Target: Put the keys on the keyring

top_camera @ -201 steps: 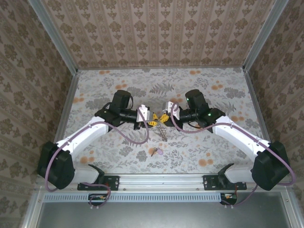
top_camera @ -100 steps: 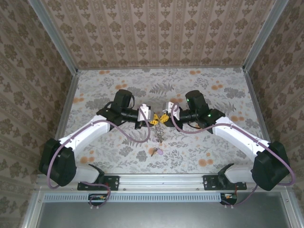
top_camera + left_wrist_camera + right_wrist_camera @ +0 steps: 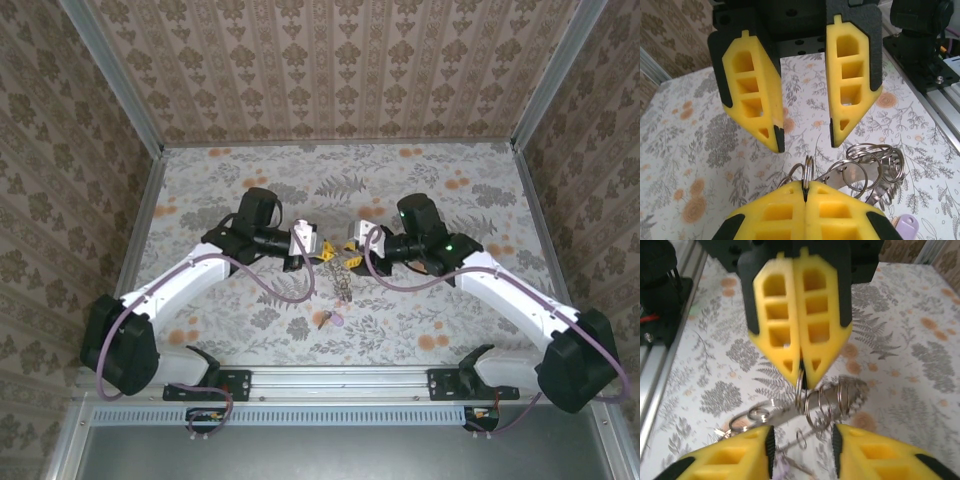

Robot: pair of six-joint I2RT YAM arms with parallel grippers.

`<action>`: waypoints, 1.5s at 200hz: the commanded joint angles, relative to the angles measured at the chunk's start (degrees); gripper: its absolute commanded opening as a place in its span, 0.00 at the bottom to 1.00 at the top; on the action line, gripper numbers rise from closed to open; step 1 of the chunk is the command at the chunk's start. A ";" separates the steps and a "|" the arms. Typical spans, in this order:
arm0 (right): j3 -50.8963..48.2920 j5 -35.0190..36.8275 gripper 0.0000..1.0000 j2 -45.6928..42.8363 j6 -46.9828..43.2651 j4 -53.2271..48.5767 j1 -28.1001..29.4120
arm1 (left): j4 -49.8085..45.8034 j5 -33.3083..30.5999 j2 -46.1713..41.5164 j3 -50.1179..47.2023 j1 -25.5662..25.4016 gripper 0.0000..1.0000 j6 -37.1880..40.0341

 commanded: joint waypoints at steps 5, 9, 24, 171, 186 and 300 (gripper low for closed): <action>-1.61 2.60 0.43 -2.20 -3.35 0.00 -0.17 | -3.50 6.67 -1.57 3.18 0.43 0.00 3.74; -1.51 2.49 0.43 -2.03 -3.20 0.17 -0.18 | -4.13 7.14 -1.48 3.44 0.44 0.00 4.16; -1.30 2.03 0.43 -1.22 -2.19 1.69 -0.10 | -5.70 8.78 -0.92 4.52 0.53 0.00 5.16; -2.99 -8.78 0.41 1.34 20.42 15.75 0.08 | -9.92 11.90 1.92 8.64 0.53 0.00 7.31; -2.55 -8.27 0.41 1.58 21.83 15.36 -0.05 | -10.68 12.11 1.87 8.65 0.56 0.00 7.81; 2.84 -17.02 0.45 3.83 22.94 4.11 -5.54 | -16.57 14.77 0.85 10.58 1.06 0.00 11.17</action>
